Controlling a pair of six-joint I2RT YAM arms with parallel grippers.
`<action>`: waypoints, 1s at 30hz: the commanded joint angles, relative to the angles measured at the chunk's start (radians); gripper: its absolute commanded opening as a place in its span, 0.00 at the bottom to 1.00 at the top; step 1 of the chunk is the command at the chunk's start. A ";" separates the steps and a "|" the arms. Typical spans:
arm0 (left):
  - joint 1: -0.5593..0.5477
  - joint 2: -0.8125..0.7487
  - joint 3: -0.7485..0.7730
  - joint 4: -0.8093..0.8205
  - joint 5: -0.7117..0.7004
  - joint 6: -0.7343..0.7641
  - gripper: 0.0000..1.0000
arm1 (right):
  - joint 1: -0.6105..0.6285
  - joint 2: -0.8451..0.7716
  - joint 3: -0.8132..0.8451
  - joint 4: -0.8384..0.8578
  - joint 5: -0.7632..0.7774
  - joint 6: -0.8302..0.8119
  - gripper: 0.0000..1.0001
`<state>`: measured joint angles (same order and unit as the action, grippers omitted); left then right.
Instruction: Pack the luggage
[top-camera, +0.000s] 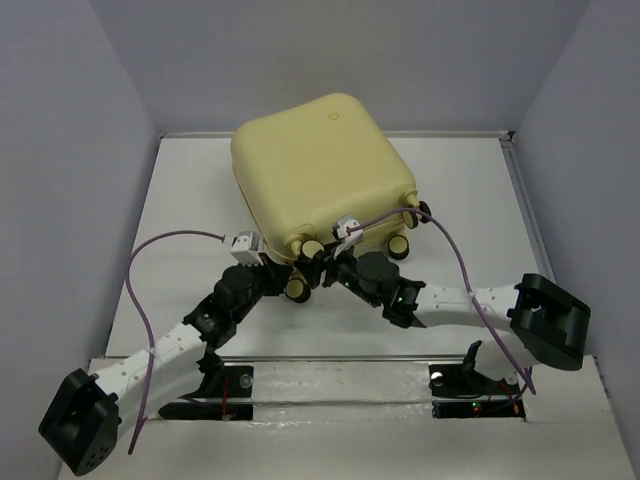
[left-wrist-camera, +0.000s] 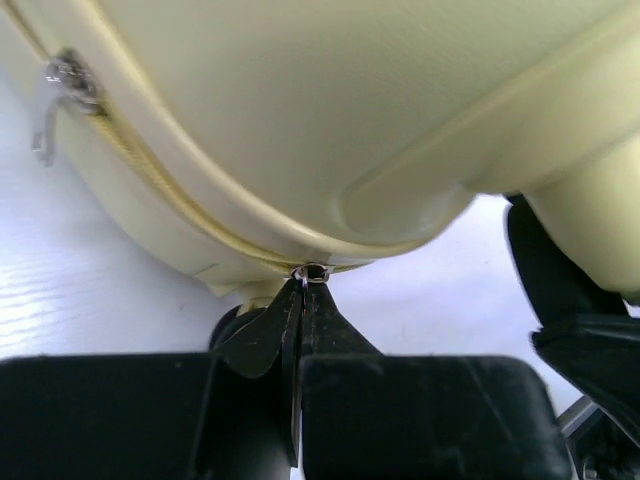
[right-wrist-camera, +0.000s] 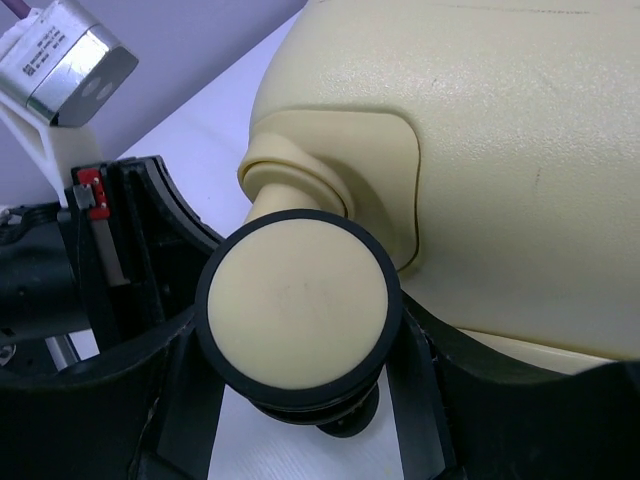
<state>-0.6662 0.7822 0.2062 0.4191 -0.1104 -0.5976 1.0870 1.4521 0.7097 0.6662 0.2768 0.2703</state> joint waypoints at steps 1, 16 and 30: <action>0.019 -0.061 0.067 -0.185 -0.267 -0.044 0.06 | -0.004 -0.131 -0.079 0.085 0.048 0.024 0.07; 0.167 -0.078 0.091 -0.261 -0.399 -0.056 0.06 | -0.004 -0.302 -0.176 0.016 0.021 0.018 0.07; 0.324 -0.368 0.257 -0.295 -0.289 -0.125 0.58 | 0.033 -0.178 -0.067 0.026 -0.068 -0.006 0.07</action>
<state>-0.4171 0.6052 0.3183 0.0753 -0.1390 -0.7410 1.0943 1.2430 0.5583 0.6140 0.2474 0.2718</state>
